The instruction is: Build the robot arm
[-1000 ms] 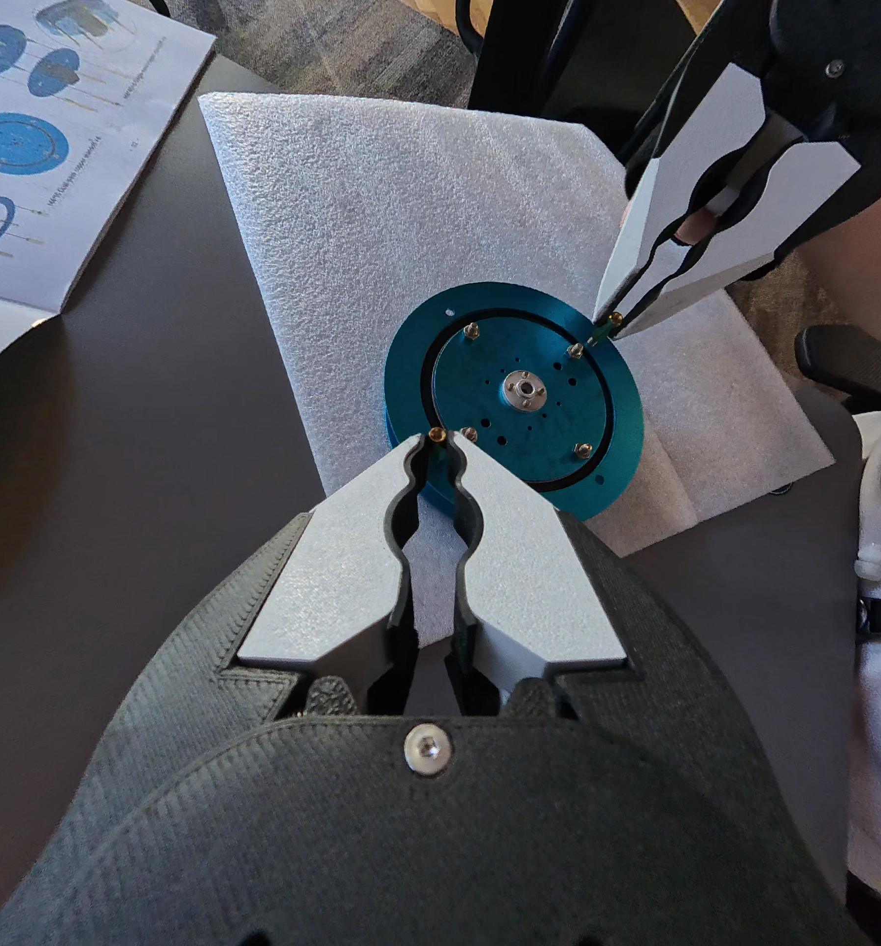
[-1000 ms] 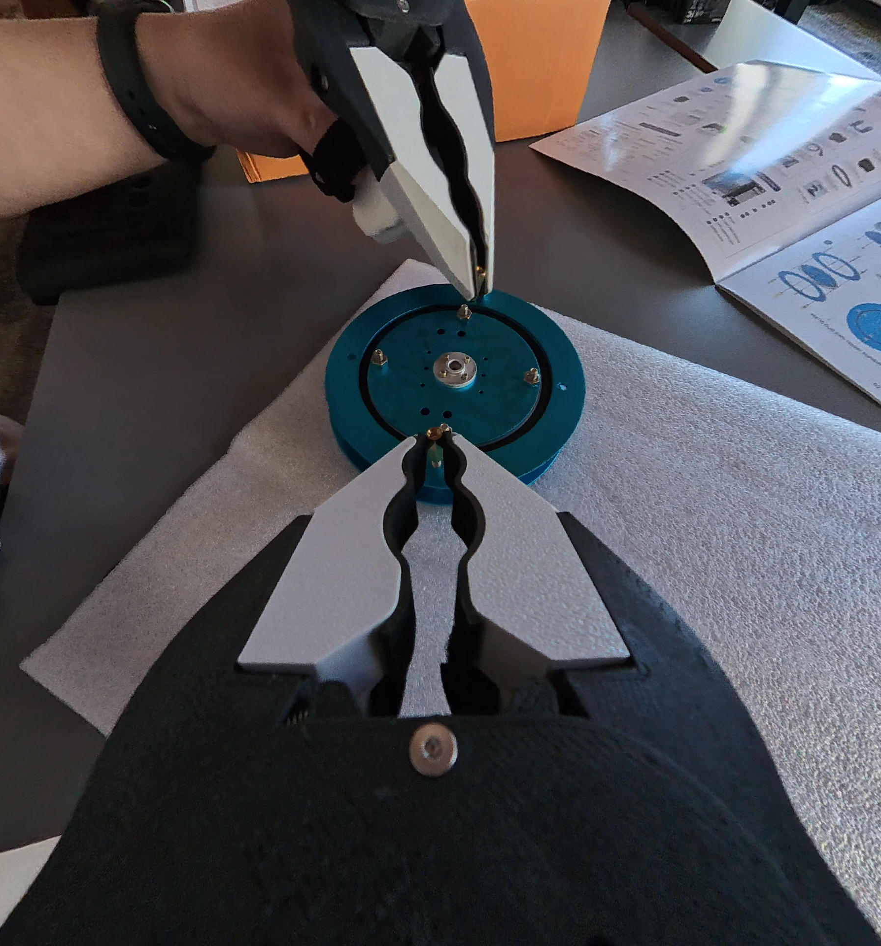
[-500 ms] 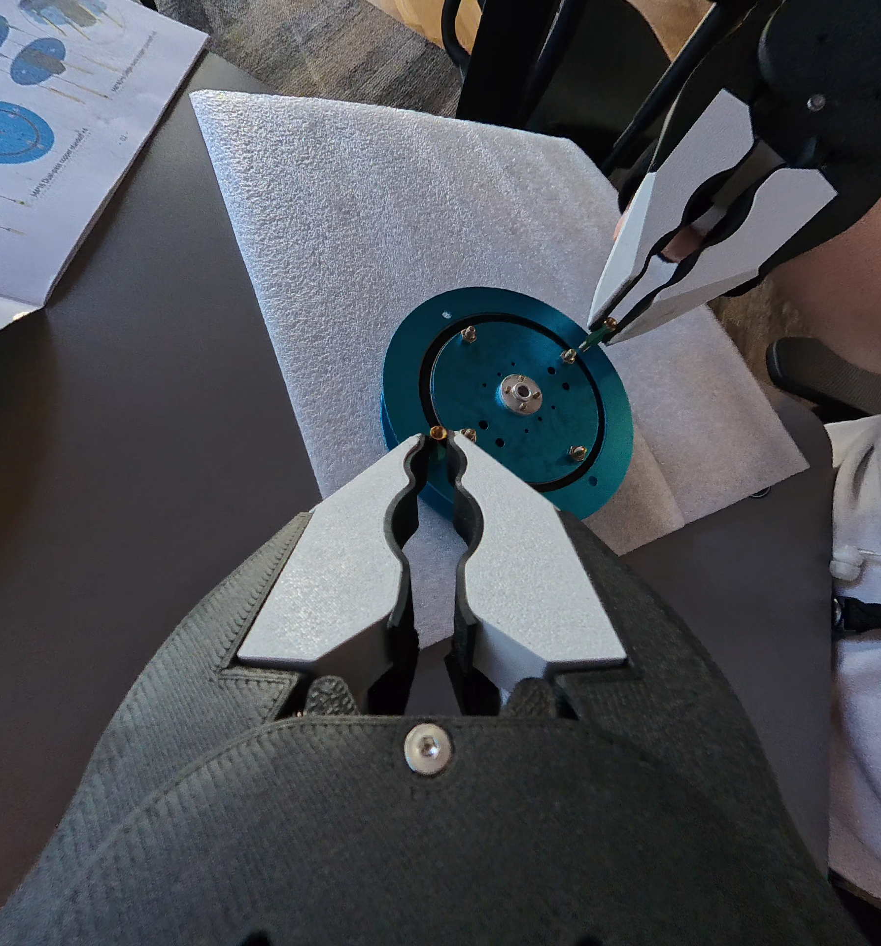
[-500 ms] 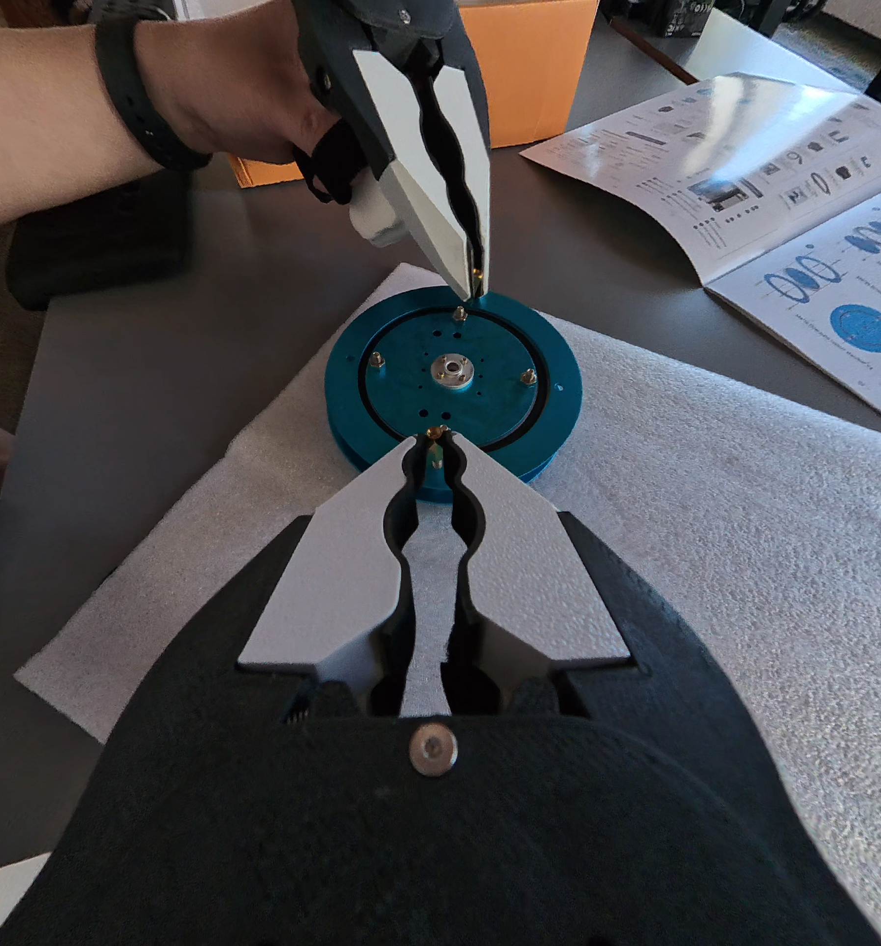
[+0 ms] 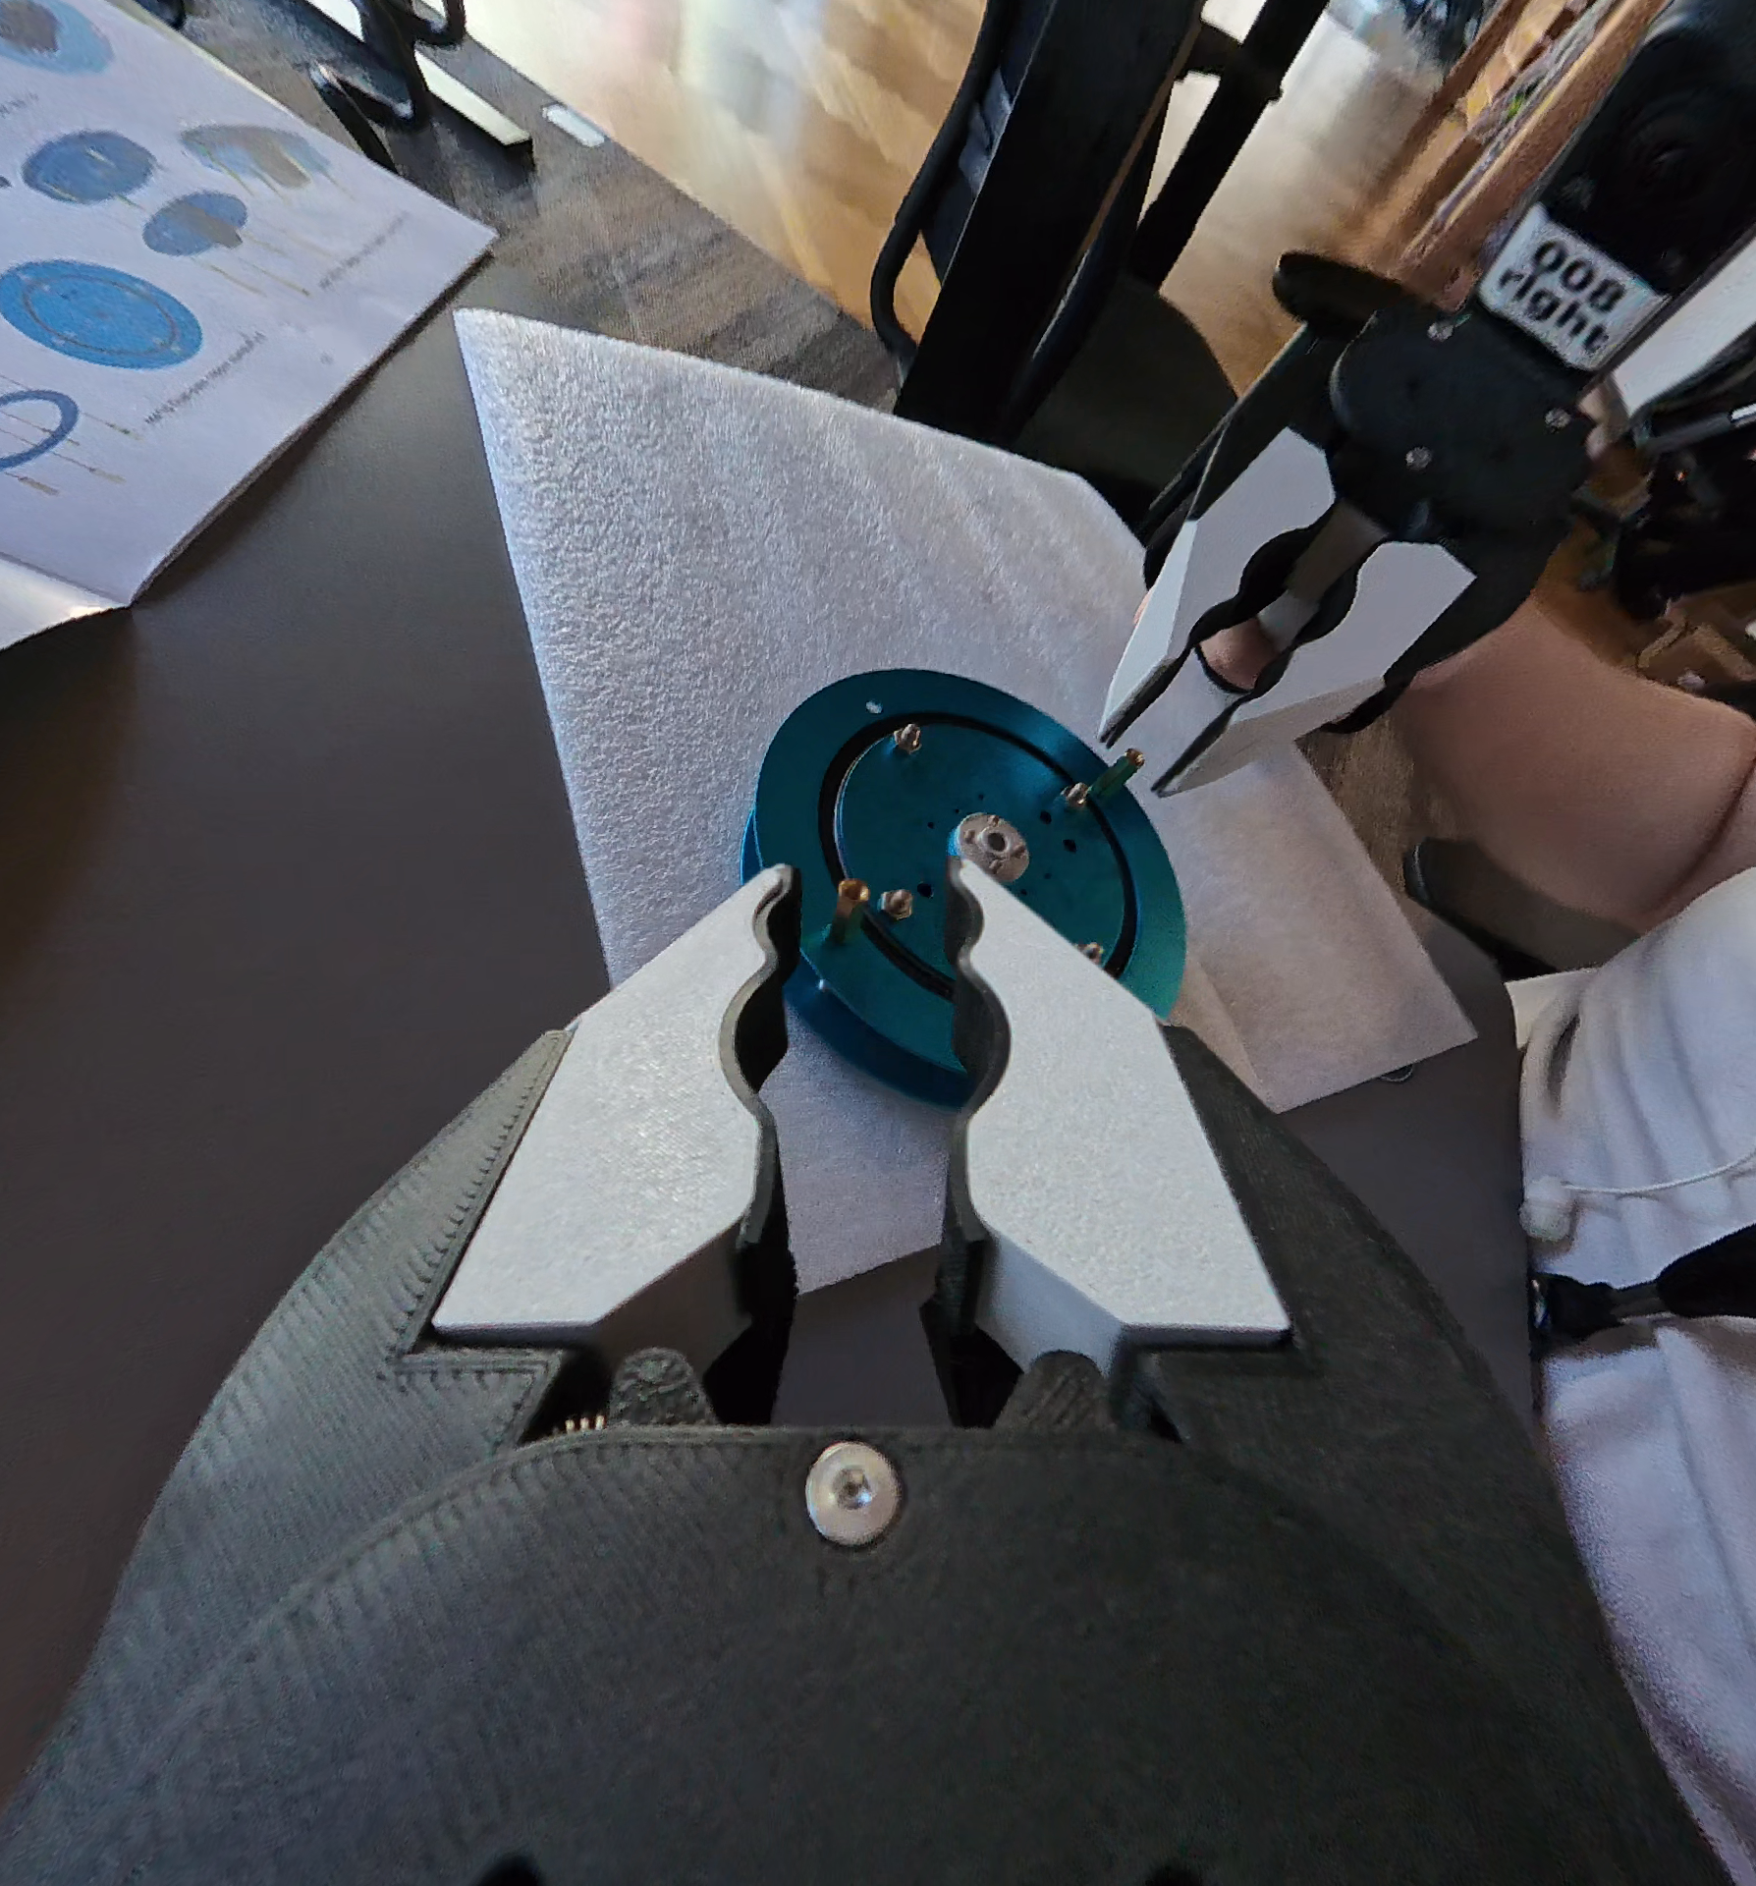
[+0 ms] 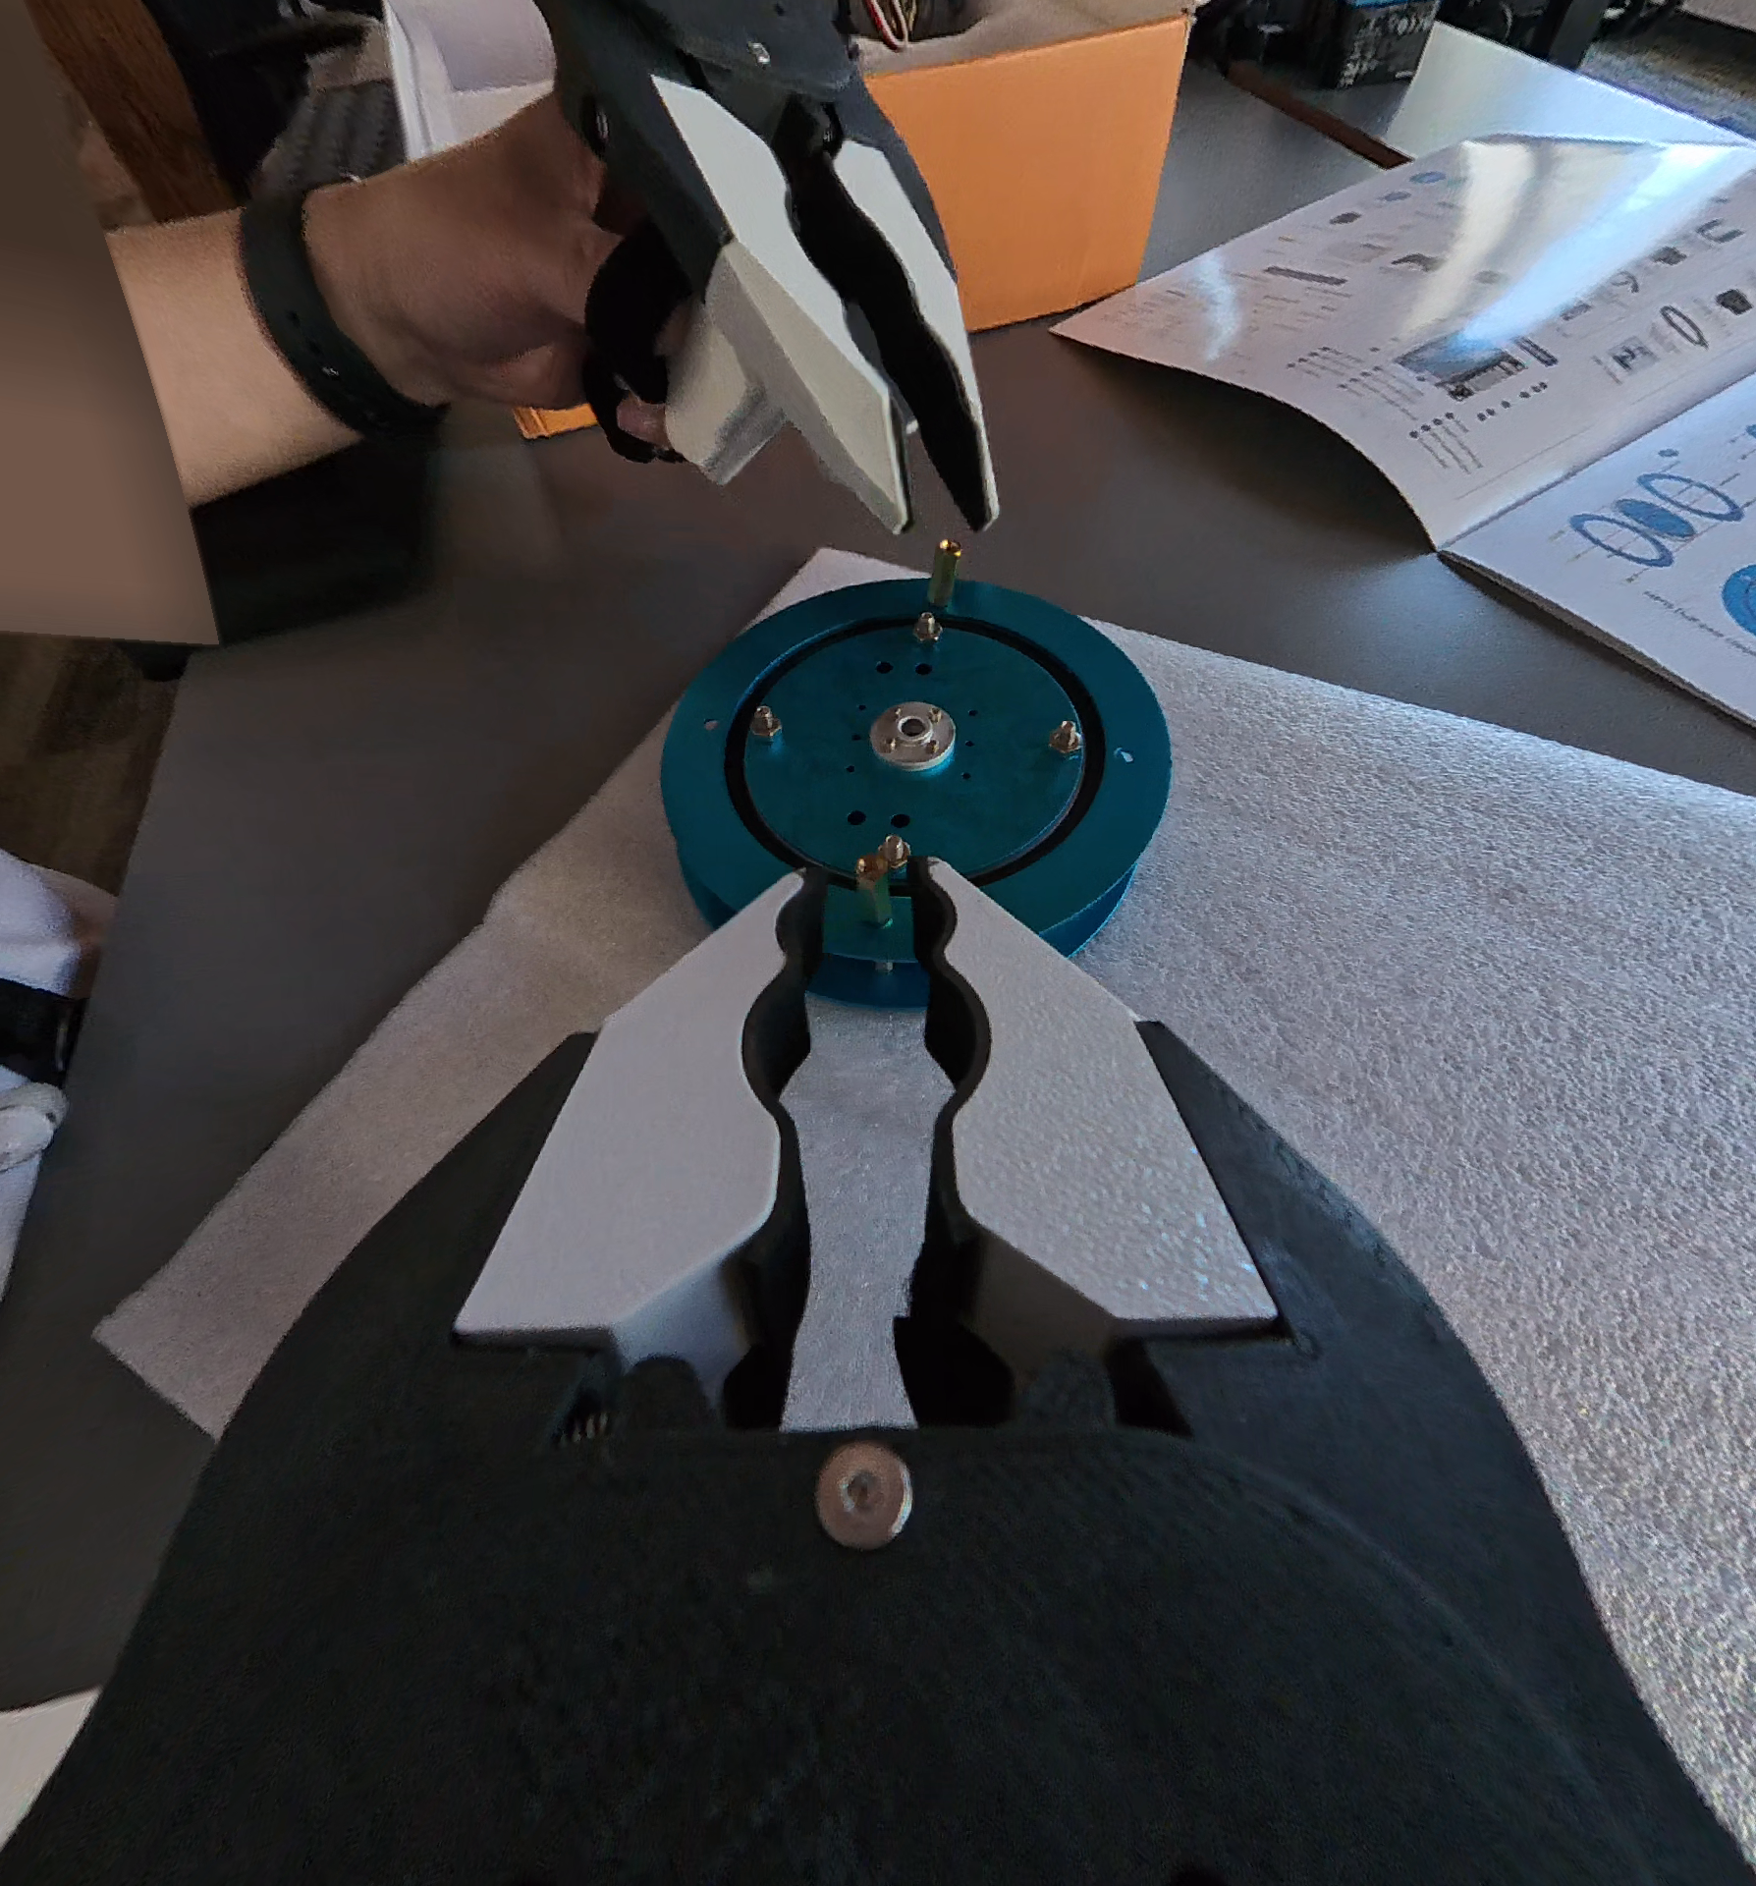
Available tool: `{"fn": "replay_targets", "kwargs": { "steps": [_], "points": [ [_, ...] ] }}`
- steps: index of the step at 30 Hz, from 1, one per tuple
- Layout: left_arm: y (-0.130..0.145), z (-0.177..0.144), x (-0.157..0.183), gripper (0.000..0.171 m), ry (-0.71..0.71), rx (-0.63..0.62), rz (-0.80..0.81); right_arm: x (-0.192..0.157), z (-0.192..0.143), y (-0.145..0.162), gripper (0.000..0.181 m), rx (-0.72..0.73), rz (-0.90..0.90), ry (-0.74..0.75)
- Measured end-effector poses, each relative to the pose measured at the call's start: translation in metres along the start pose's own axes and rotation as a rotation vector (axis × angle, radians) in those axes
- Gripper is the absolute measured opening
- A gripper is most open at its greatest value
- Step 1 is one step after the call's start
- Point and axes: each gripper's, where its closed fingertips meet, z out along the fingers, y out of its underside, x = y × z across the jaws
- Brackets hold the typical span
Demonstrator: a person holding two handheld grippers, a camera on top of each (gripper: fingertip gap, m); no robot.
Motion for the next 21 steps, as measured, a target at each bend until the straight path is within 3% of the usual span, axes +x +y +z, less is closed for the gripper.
{"fn": "replay_targets", "kwargs": {
  "steps": [7, 10, 14, 16, 18, 21],
  "points": [
    [-0.008, -0.022, 0.023, 0.037, -0.121, 0.102, 0.019, 0.007, -0.016, 0.006, 0.040, 0.030, -0.087, -0.095],
    [0.006, -0.025, 0.036, 0.041, -0.197, 0.084, -0.021, 0.018, -0.018, 0.011, 0.065, 0.008, -0.186, -0.195],
    [0.035, -0.021, 0.051, 0.054, -0.314, 0.000, -0.091, 0.030, -0.017, 0.024, 0.081, -0.110, -0.306, -0.378],
    [0.048, -0.014, 0.059, 0.064, -0.371, -0.040, -0.155, 0.041, -0.023, 0.025, 0.081, -0.157, -0.300, -0.442],
    [0.051, -0.007, 0.067, 0.063, -0.423, -0.008, -0.220, 0.051, -0.031, 0.029, 0.070, -0.190, -0.258, -0.487],
    [0.055, 0.003, 0.073, 0.076, -0.467, 0.015, -0.263, 0.059, -0.032, 0.055, 0.072, -0.312, -0.291, -0.472]
  ]
}}
